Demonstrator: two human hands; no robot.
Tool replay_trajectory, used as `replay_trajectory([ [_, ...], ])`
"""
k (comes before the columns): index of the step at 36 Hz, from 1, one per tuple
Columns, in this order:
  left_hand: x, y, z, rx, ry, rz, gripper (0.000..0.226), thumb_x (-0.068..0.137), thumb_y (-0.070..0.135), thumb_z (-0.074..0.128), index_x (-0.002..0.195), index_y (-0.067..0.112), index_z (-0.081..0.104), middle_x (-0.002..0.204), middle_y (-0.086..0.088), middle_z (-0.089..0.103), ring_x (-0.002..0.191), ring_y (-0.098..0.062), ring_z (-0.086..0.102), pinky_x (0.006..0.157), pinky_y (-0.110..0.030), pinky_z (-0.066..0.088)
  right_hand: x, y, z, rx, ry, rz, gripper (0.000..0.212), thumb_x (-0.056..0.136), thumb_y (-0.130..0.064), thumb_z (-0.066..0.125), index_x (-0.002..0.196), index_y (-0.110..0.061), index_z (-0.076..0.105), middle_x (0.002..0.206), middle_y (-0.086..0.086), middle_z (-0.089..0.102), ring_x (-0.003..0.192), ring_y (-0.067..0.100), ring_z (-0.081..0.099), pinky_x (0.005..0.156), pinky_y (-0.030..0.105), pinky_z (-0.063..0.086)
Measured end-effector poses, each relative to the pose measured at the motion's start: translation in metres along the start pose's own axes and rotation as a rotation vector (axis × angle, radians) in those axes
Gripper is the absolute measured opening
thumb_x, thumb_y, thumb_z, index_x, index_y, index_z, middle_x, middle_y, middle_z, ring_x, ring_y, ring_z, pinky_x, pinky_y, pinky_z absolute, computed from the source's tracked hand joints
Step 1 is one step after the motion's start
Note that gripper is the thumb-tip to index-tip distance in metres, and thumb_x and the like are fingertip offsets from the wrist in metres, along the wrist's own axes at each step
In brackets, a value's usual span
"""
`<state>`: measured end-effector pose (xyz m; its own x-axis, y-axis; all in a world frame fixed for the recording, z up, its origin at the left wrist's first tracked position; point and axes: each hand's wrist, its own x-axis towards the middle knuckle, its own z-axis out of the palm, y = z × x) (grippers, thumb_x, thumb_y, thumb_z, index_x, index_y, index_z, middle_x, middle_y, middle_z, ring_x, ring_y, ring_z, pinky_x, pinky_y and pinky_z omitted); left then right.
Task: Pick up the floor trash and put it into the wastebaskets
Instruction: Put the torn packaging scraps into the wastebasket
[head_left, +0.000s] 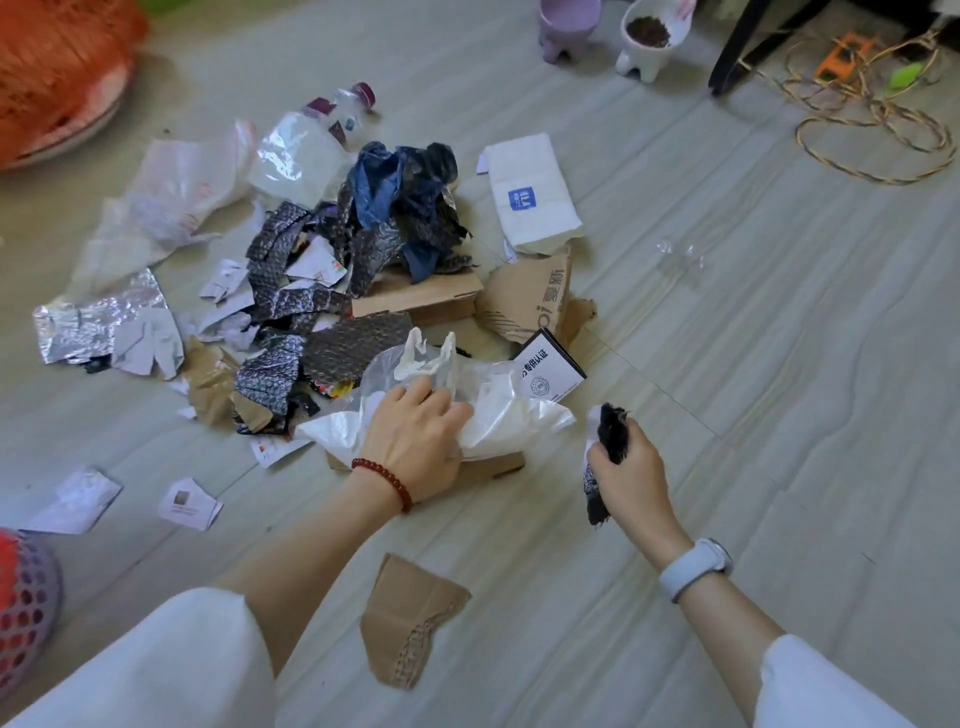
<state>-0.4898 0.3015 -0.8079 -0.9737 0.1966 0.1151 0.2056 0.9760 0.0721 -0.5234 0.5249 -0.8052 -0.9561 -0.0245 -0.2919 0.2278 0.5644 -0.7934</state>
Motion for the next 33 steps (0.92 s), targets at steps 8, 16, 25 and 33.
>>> replay_trajectory([
  [8, -0.014, -0.047, -0.103, -0.125, 0.122, 0.152, 0.027, 0.056, 0.022, 0.043, 0.073, 0.018, 0.064, 0.063, 0.004, 0.054, 0.063, -0.019, 0.043, 0.051, -0.026, 0.035, 0.008, -0.121, 0.011, 0.198, -0.029, -0.152, 0.019, 0.083, 0.003, 0.050, 0.076, -0.014, 0.052, 0.073, 0.005, 0.056, 0.070, 0.022, 0.052, 0.064, 0.029, 0.044],
  [16, -0.108, -0.139, -0.198, -0.023, 0.297, -0.178, 0.030, 0.051, 0.013, 0.052, 0.078, 0.015, 0.065, 0.066, 0.002, 0.057, 0.067, -0.018, 0.036, 0.056, -0.025, 0.034, -0.021, -0.253, 0.080, 0.092, -0.416, -0.445, 0.010, 0.088, 0.001, 0.051, 0.084, -0.008, 0.055, 0.073, 0.006, 0.055, 0.067, 0.005, 0.053, 0.057, 0.010, 0.038],
  [25, -0.274, -0.210, -0.237, 0.200, 0.366, -0.678, 0.026, 0.054, 0.013, 0.059, 0.078, 0.015, 0.068, 0.069, 0.002, 0.061, 0.072, -0.019, 0.042, 0.059, -0.028, 0.038, -0.101, -0.350, 0.200, 0.103, -0.641, -0.593, 0.013, 0.089, -0.001, 0.051, 0.079, -0.010, 0.052, 0.068, 0.005, 0.051, 0.063, 0.016, 0.047, 0.050, 0.011, 0.036],
  [33, -0.354, -0.225, -0.189, 0.044, -0.328, -0.884, 0.073, 0.066, 0.063, 0.022, 0.127, 0.028, 0.046, 0.132, -0.007, 0.048, 0.120, -0.028, 0.040, 0.093, -0.051, 0.035, -0.168, -0.365, 0.272, 0.022, -0.775, -0.687, 0.026, 0.085, 0.003, 0.050, 0.068, -0.015, 0.044, 0.059, 0.004, 0.048, 0.051, 0.004, 0.049, 0.053, 0.017, 0.040],
])
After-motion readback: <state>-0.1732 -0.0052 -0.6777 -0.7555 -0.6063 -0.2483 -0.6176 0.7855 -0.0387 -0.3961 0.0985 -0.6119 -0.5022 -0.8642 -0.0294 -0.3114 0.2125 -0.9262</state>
